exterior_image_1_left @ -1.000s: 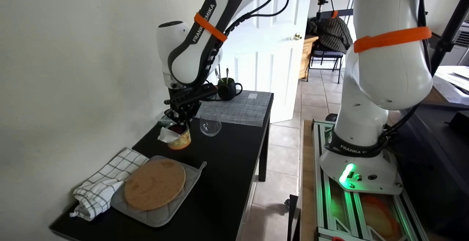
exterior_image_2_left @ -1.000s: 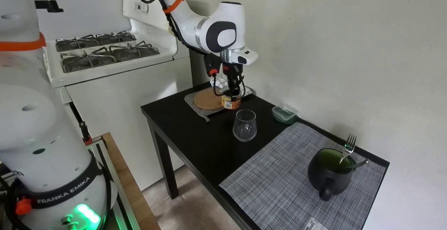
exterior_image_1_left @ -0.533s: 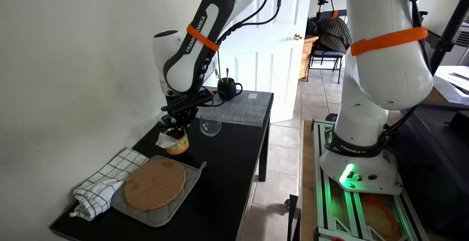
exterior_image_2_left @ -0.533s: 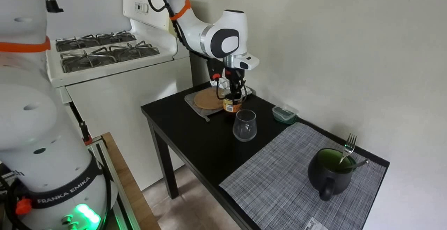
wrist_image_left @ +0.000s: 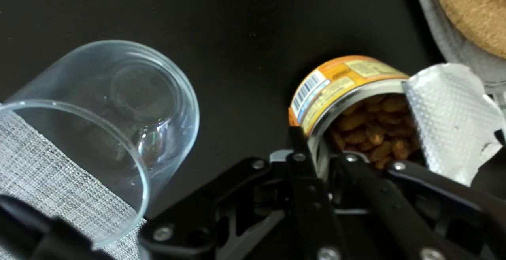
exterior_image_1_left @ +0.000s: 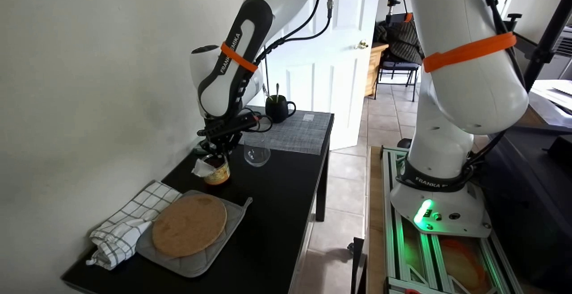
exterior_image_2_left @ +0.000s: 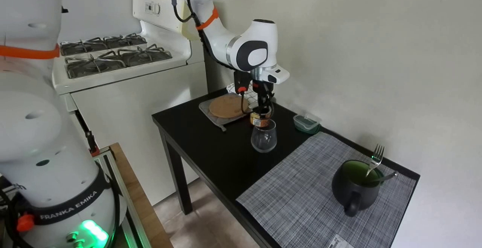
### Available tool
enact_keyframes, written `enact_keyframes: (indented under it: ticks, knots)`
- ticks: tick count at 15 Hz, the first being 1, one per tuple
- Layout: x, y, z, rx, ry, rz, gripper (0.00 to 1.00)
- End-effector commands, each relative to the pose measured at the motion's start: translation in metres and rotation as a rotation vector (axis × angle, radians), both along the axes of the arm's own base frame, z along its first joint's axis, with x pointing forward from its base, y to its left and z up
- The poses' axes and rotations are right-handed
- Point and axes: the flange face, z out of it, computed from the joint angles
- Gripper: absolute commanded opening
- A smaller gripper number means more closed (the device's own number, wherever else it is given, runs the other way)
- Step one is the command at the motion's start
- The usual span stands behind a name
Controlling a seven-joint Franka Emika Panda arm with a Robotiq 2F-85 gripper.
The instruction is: Move the object from the stove top to the counter
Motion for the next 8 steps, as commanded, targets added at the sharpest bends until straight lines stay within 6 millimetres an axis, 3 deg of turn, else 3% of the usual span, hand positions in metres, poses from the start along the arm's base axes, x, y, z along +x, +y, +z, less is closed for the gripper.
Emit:
enact_keyframes:
  ticks: [1, 5, 6, 8]
  knots:
    - [0.009, -0.003, -0.005, 0.012, -0.02, -0.053, 0.03]
    - [0.011, -0.003, -0.007, -0.008, -0.021, -0.047, 0.03]
    - [0.011, -0.003, -0.006, -0.011, -0.02, -0.047, 0.36]
    - [0.008, -0.004, 0.006, -0.031, -0.013, -0.027, 0.42]
